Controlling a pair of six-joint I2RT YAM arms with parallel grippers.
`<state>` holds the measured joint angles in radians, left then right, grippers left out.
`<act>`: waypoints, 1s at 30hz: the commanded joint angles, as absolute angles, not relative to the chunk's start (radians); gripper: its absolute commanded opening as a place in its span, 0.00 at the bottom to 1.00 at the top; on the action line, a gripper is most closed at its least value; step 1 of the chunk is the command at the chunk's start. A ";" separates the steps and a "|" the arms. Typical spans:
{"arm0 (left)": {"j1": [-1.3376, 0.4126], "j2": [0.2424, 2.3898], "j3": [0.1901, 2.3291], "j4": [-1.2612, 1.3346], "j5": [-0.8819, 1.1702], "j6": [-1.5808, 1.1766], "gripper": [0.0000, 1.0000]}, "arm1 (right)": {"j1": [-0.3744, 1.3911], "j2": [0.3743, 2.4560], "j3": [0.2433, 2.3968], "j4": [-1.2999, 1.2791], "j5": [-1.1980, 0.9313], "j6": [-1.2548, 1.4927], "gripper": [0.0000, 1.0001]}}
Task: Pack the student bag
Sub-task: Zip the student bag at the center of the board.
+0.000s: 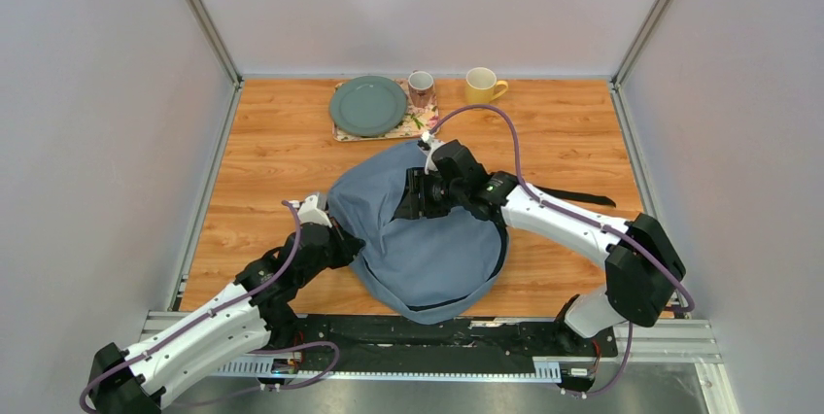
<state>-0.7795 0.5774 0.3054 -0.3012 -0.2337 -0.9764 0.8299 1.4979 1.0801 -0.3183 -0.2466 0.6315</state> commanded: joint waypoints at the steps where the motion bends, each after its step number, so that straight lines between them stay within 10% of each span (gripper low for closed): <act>1: -0.781 0.577 0.299 -0.298 -0.229 -0.965 0.03 | 0.839 1.485 1.120 -0.275 -0.184 0.606 0.52; 30: -0.782 0.561 0.291 -0.272 -0.209 -0.963 0.00 | 0.871 1.586 1.192 -0.298 -0.166 0.563 0.39</act>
<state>-0.7792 0.5701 0.2996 -0.2939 -0.2226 -0.9752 0.8665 1.5745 1.1385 -0.3023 -0.1844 0.5949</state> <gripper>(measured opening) 0.050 0.405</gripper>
